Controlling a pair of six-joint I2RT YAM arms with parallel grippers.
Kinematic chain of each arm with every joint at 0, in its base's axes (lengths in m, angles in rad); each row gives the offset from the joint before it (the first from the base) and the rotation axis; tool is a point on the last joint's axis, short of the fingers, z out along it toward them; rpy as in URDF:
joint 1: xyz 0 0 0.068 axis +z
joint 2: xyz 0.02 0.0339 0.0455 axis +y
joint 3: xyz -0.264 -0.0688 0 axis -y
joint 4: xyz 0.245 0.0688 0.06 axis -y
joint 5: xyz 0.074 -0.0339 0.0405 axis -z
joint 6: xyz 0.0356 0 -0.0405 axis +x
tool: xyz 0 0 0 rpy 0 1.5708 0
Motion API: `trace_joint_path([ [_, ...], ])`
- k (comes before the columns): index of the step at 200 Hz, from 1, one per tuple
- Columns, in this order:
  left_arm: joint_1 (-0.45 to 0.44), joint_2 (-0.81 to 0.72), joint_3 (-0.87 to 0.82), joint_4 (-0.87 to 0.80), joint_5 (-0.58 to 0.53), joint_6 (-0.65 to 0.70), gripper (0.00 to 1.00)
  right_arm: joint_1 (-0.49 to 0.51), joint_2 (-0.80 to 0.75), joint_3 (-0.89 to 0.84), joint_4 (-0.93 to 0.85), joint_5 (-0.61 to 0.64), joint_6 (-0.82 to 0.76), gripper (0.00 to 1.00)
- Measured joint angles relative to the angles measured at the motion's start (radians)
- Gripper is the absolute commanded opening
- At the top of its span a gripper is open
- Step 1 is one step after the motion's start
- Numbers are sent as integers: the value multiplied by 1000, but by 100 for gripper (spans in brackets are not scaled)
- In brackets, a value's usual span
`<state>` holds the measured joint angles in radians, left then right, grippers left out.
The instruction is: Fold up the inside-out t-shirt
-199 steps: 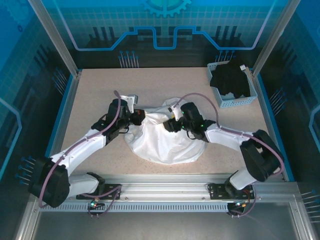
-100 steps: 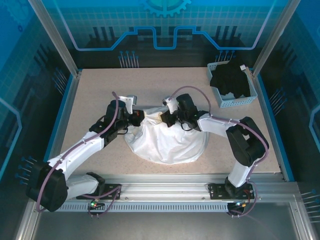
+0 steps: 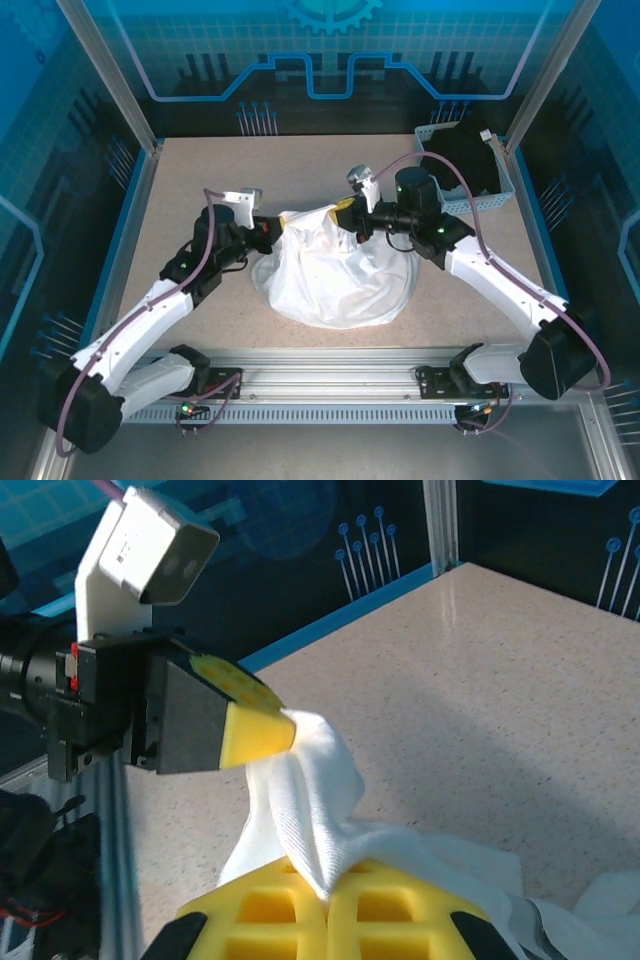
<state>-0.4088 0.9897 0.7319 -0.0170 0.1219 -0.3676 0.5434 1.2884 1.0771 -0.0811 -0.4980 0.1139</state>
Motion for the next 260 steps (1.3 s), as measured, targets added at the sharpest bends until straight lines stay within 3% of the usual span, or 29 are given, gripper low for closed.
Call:
trace_joint_path([
  [33,-8,-23,-2,-15,-1,-7,0,8,-21,37,-93,-54,-6,0],
  [72,-26,-32,15,-106,-107,-26,0,31,-21,68,-201,-101,-8,0],
  [122,-26,-70,24,-114,-135,-25,0,80,-23,114,-196,-64,33,0],
  [157,-23,-54,21,-161,-166,-17,41,130,7,126,-183,18,86,0],
  [176,-15,-77,-3,-185,-169,-18,55,130,31,142,-169,44,113,0],
  [210,-54,-192,-56,-195,-155,-26,60,128,56,156,-147,61,175,0],
  [260,-235,-206,-68,-125,-125,-18,73,112,102,187,-125,40,274,0],
])
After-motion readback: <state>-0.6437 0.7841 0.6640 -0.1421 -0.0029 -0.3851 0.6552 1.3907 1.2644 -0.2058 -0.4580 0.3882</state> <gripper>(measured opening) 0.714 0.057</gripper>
